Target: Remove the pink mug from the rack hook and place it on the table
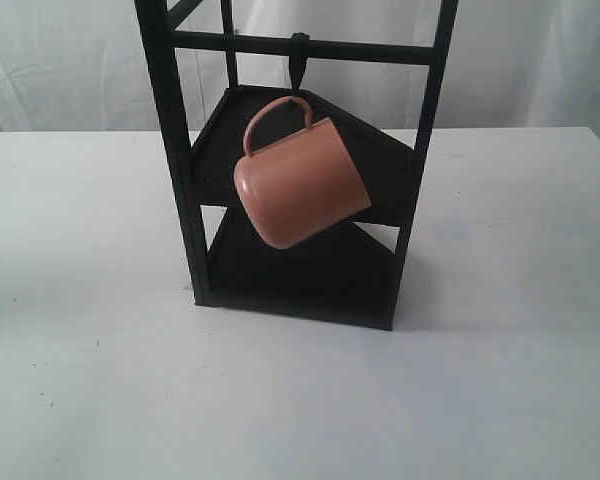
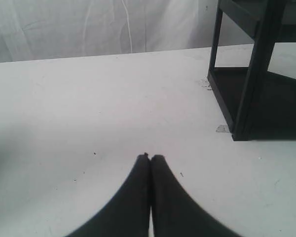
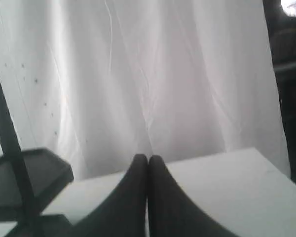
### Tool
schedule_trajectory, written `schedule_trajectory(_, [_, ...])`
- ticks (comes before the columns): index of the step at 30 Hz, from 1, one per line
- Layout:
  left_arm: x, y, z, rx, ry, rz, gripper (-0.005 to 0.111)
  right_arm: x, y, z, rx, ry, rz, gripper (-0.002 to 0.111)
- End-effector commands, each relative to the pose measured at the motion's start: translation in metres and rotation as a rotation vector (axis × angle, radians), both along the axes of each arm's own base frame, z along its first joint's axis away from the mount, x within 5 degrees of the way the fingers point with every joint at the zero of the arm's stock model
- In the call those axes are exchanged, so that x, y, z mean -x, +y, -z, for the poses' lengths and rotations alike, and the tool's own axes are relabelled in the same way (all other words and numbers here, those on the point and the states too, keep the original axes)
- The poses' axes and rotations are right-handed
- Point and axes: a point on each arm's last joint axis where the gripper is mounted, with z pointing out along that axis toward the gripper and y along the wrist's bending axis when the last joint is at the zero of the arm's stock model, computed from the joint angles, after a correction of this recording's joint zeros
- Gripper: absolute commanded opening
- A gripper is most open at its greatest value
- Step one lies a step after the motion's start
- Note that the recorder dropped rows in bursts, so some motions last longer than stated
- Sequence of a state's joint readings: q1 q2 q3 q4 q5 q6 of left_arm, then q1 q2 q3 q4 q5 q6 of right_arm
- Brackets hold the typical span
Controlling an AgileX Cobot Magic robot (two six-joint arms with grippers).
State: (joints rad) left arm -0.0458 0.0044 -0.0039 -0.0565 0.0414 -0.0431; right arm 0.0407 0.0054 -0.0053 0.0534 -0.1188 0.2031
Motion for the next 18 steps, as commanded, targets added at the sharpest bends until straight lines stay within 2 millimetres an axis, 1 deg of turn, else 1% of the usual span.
schedule_trajectory(1, [0.0,0.0,0.001,0.003,-0.003,-0.004,0.0,0.004,-0.001,-0.011,-0.023,-0.142,0.005,0.0])
schedule_trajectory(3, [0.0,0.0,0.001,0.003,-0.003,-0.004,0.0,0.005,-0.001,-0.015,-0.033,-0.194,0.006,0.0])
schedule_trajectory(6, [0.0,0.0,0.001,0.003,-0.003,-0.004,0.0,0.007,-0.002,-0.018,-0.134,-0.222,-0.026,0.0])
schedule_trajectory(8, [0.0,0.0,0.001,0.003,-0.003,-0.004,0.0,0.005,-0.001,-0.014,-0.228,-0.176,-0.057,0.0])
schedule_trajectory(9, [0.0,0.0,0.001,0.003,-0.003,-0.004,0.0,0.003,0.0,-0.01,-0.27,-0.115,-0.071,0.0])
schedule_trajectory(10, [0.0,0.0,0.001,0.003,-0.003,-0.004,0.0,0.003,0.001,-0.012,-0.283,-0.062,-0.078,0.0])
schedule_trajectory(14, [0.0,0.0,0.001,0.003,-0.003,-0.004,0.0,0.006,0.002,-0.031,-0.272,0.042,-0.095,0.0])
schedule_trajectory(15, [0.0,0.0,0.001,0.003,-0.003,-0.004,0.0,0.007,0.003,-0.04,-0.245,0.037,-0.115,0.0])
schedule_trajectory(18, [0.0,0.0,0.001,0.003,-0.003,-0.004,0.0,0.006,0.006,-0.06,-0.147,0.074,-0.169,0.0])
